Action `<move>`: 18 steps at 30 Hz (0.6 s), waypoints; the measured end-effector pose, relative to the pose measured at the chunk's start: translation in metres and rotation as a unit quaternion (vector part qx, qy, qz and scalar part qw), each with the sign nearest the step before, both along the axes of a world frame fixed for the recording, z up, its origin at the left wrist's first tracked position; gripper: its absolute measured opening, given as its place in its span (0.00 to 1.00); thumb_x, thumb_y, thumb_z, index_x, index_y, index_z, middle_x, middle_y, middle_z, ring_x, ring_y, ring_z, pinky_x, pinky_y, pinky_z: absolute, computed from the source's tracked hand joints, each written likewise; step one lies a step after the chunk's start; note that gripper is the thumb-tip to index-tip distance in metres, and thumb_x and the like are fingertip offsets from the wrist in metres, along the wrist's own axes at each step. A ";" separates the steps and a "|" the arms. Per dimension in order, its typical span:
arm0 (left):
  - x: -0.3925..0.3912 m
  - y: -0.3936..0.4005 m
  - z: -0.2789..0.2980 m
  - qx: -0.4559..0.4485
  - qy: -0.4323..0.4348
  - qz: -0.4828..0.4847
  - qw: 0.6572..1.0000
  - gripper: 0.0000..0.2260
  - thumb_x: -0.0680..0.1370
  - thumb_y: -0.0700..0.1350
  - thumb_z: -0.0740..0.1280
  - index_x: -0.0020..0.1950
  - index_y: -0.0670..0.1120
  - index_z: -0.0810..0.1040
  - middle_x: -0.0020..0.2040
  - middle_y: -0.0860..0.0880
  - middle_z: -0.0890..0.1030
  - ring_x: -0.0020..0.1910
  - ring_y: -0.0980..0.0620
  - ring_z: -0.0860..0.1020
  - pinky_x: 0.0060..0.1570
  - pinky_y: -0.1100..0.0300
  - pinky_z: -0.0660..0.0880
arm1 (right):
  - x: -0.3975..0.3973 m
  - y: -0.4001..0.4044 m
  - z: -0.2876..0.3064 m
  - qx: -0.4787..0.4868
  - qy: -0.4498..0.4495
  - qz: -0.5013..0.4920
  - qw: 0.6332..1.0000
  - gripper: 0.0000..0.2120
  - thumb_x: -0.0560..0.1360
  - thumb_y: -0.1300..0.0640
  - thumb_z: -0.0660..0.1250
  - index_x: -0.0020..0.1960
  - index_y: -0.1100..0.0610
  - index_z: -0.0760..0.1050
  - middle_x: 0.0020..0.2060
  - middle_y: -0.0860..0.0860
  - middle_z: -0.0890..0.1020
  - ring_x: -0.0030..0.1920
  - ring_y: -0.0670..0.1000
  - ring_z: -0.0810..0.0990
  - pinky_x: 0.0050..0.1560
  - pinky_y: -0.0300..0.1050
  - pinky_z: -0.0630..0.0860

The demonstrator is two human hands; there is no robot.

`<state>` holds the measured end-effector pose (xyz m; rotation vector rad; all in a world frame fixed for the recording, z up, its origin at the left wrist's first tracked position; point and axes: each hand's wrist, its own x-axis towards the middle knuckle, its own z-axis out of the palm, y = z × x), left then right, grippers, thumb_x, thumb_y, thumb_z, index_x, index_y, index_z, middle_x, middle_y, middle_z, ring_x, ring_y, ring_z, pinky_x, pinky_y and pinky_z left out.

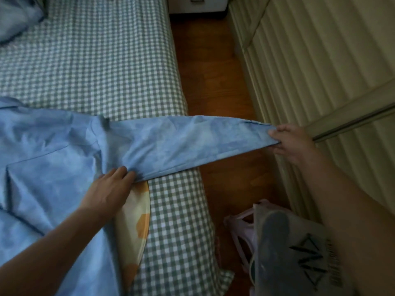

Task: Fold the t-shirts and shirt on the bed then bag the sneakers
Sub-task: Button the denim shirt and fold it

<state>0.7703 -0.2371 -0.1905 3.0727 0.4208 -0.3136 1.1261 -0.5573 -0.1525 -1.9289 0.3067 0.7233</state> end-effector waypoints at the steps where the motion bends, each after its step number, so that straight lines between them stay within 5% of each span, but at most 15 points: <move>1: 0.002 -0.002 -0.005 -0.016 0.014 0.014 1.000 0.13 0.67 0.37 0.77 0.44 0.46 0.75 0.40 0.45 0.73 0.36 0.39 0.80 0.29 0.51 0.75 | 0.002 -0.005 -0.001 0.003 0.034 0.008 0.999 0.05 0.79 0.61 0.69 0.48 0.53 0.75 0.44 0.53 0.82 0.40 0.49 0.81 0.34 0.42 0.80; 3: 0.005 -0.006 -0.008 -0.043 0.018 0.043 0.998 0.10 0.71 0.39 0.74 0.44 0.46 0.73 0.40 0.45 0.74 0.38 0.38 0.81 0.29 0.48 0.76 | 0.005 -0.013 0.000 0.028 0.098 0.020 0.995 0.08 0.81 0.61 0.66 0.45 0.52 0.73 0.32 0.46 0.82 0.29 0.42 0.80 0.40 0.44 0.79; 5: 0.008 -0.006 -0.005 -0.047 -0.007 0.063 0.997 0.09 0.73 0.40 0.73 0.44 0.46 0.73 0.40 0.44 0.75 0.36 0.37 0.81 0.28 0.48 0.74 | 0.009 -0.017 0.004 0.065 0.076 -0.003 0.995 0.09 0.82 0.61 0.64 0.44 0.52 0.73 0.26 0.43 0.79 0.23 0.39 0.75 0.30 0.37 0.74; 9: 0.024 -0.016 0.012 -0.001 -0.035 0.050 0.998 0.07 0.75 0.48 0.67 0.45 0.46 0.73 0.37 0.44 0.74 0.32 0.38 0.79 0.28 0.50 0.71 | 0.007 -0.018 0.013 0.130 -0.047 -0.032 0.990 0.07 0.82 0.61 0.63 0.47 0.56 0.77 0.36 0.50 0.84 0.34 0.44 0.81 0.34 0.39 0.77; 13: 0.047 -0.042 0.016 0.013 -0.063 0.010 0.998 0.11 0.72 0.44 0.65 0.54 0.44 0.74 0.44 0.43 0.74 0.42 0.38 0.75 0.40 0.43 0.72 | -0.010 -0.031 0.013 0.025 -0.112 0.030 0.993 0.10 0.81 0.63 0.65 0.42 0.54 0.74 0.33 0.52 0.76 0.25 0.40 0.73 0.30 0.36 0.71; 18: 0.090 -0.062 0.000 -0.063 -0.078 -0.048 0.994 0.16 0.73 0.49 0.64 0.60 0.47 0.76 0.48 0.46 0.76 0.44 0.41 0.76 0.40 0.47 0.74 | -0.028 -0.055 0.006 0.059 -0.028 -0.005 0.998 0.07 0.82 0.63 0.63 0.46 0.56 0.73 0.39 0.55 0.80 0.30 0.44 0.83 0.31 0.36 0.78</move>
